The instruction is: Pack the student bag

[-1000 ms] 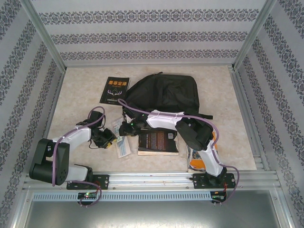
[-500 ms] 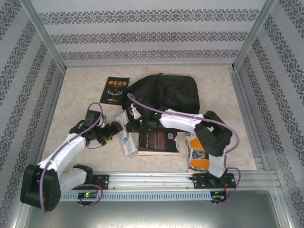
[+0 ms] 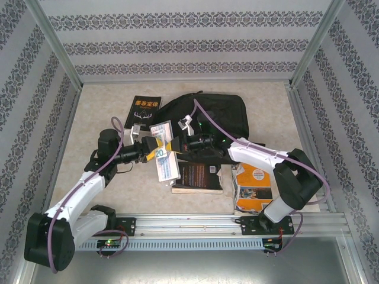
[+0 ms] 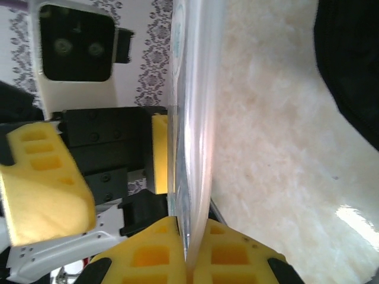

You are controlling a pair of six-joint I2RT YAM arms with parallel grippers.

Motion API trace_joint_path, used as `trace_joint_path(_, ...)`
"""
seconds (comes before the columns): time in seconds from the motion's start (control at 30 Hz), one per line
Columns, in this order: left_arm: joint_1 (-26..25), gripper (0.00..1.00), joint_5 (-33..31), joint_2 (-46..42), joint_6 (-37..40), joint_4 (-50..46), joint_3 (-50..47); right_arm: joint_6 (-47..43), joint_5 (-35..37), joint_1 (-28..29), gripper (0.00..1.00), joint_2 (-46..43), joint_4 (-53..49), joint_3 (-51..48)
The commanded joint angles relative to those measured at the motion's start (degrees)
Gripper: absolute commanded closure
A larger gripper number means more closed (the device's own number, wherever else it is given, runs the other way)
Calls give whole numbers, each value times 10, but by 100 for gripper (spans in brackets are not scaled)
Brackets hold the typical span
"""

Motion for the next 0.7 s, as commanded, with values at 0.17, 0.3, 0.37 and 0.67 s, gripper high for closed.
trace_joint_path(0.17, 4, 53, 54, 13, -67, 172, -18, 49, -40, -9, 100, -32, 88, -25)
trace_joint_path(0.3, 4, 77, 61, 29, -92, 219, -24, 49, -38, -10, 100, -27, 84, -23)
trace_joint_path(0.37, 4, 87, 62, 34, -100, 236, -27, 41, -31, -11, 100, -27, 71, -18)
trace_joint_path(0.67, 88, 100, 2, -43, 46, -79, 21, -122, 163, -44, 50, -67, -192, 83)
